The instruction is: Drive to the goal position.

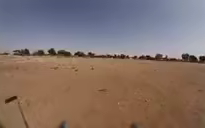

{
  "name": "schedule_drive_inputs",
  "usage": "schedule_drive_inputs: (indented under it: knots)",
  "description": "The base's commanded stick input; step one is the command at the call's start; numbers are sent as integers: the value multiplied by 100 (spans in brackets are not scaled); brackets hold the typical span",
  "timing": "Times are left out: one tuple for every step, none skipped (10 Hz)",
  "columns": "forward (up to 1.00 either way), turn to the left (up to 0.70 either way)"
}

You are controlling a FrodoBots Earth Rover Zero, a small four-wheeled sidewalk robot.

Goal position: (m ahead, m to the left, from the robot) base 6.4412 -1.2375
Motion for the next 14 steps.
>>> schedule_drive_inputs:
  knots:
    - [70, 0]
    - [70, 0]
    - [70, 0]
    - [70, 0]
    - [70, 0]
    - [70, 0]
    - [70, 0]
    - [70, 0]
    - [70, 0]
    - [70, 0]
    - [70, 0]
    - [70, 0]
    - [70, 0]
    - [70, -35]
